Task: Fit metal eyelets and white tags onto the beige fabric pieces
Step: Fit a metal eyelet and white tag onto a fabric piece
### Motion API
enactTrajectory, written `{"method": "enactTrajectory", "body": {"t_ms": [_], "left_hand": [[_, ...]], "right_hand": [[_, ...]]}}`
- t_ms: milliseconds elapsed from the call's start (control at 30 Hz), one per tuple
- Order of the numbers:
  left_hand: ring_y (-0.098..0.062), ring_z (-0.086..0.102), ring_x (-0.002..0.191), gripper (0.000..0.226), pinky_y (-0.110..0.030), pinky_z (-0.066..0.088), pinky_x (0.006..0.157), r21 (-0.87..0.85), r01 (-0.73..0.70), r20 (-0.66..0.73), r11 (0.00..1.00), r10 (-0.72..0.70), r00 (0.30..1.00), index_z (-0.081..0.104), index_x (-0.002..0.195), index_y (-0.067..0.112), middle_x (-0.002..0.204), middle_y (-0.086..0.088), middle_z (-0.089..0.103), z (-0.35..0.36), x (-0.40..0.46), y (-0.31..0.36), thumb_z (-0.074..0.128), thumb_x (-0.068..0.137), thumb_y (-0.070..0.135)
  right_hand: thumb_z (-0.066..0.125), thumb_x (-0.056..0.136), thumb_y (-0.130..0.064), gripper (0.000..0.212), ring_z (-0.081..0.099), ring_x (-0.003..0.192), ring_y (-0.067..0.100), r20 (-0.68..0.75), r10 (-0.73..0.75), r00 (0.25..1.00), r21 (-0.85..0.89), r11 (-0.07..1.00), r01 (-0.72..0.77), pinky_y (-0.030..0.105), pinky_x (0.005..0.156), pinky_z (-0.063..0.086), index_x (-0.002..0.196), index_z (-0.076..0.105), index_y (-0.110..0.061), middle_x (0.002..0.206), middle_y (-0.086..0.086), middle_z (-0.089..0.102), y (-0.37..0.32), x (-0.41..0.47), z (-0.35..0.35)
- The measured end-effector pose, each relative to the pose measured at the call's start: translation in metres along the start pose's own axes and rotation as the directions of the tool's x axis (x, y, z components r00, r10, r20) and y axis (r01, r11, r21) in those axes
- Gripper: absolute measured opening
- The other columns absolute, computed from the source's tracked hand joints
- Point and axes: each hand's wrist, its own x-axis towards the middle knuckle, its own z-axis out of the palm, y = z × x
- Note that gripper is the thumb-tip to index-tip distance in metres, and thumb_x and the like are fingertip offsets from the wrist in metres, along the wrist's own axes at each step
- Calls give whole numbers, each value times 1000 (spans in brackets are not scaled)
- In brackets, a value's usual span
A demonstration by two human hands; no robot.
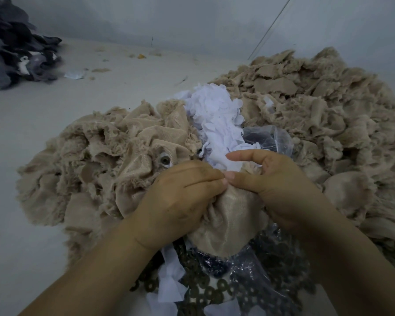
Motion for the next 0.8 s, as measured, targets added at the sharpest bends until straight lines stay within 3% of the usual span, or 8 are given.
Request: {"method": "enactTrajectory", "body": {"t_ms": [133, 267, 400, 533, 633, 733, 800], "left_hand": [[-26, 71, 94, 14, -36, 55, 91, 51, 49, -45, 998, -47, 998, 75, 94, -5, 101, -17, 73, 1, -4, 2, 66, 86, 2], [-20, 65, 99, 15, -25, 50, 97, 65, 91, -55, 994, -88, 995, 75, 95, -3, 100, -16, 74, 4, -3, 4, 65, 86, 2], [-22, 66, 98, 14, -29, 52, 95, 43, 147, -14, 988, -147, 989, 74, 94, -5, 100, -16, 73, 5, -2, 5, 64, 86, -2], [-31, 67, 96, 12, -36, 53, 91, 16, 126, 53, 992, -126, 991, 73, 94, -9, 102, -21, 70, 5, 0, 5, 67, 84, -11], [-31, 62, 97, 15, -37, 50, 87, 5, 161, 71, 987, -161, 984, 71, 100, -10, 109, -24, 64, 4, -2, 12, 67, 87, -2], [-31, 59, 94, 23, -39, 50, 82, 7, 189, 78, 982, -189, 979, 69, 100, -8, 108, -23, 61, 6, -2, 19, 71, 89, 12], [-35, 61, 90, 18, -42, 51, 78, 48, 164, 67, 985, -167, 984, 71, 99, -8, 105, -25, 63, 8, -2, 19, 70, 89, 7]], "right_hand": [[88, 46, -38, 59, 71, 98, 39, -4, -2, 1000, 38, 999, 2, 48, 92, 57, 102, 75, -25, 108, 30, 69, 1, 0, 0], [88, 70, -18, 33, 70, 96, 43, -37, -22, 999, 24, 999, 23, 52, 91, 57, 99, 75, -24, 101, 30, 70, 2, 1, 1], [86, 73, -9, 26, 74, 88, 28, -105, -29, 994, 0, 1000, 29, 46, 86, 60, 93, 76, -21, 94, 15, 76, 4, 2, 4], [83, 75, -5, 24, 75, 86, 23, -147, -48, 988, -11, 999, 47, 39, 79, 62, 92, 75, -20, 90, 12, 76, 4, 1, 8], [82, 74, -3, 28, 75, 77, 18, -173, -53, 984, 19, 998, 57, 29, 65, 60, 93, 74, -22, 86, 9, 77, 2, 0, 7], [79, 76, -3, 33, 75, 82, 23, -132, -17, 991, 24, 1000, 21, 38, 72, 62, 99, 74, -25, 91, 11, 77, -2, -1, 4], [76, 78, -2, 35, 75, 88, 27, -86, 32, 996, 19, 999, -30, 46, 83, 61, 102, 73, -26, 97, 13, 76, -6, -2, 2]]}}
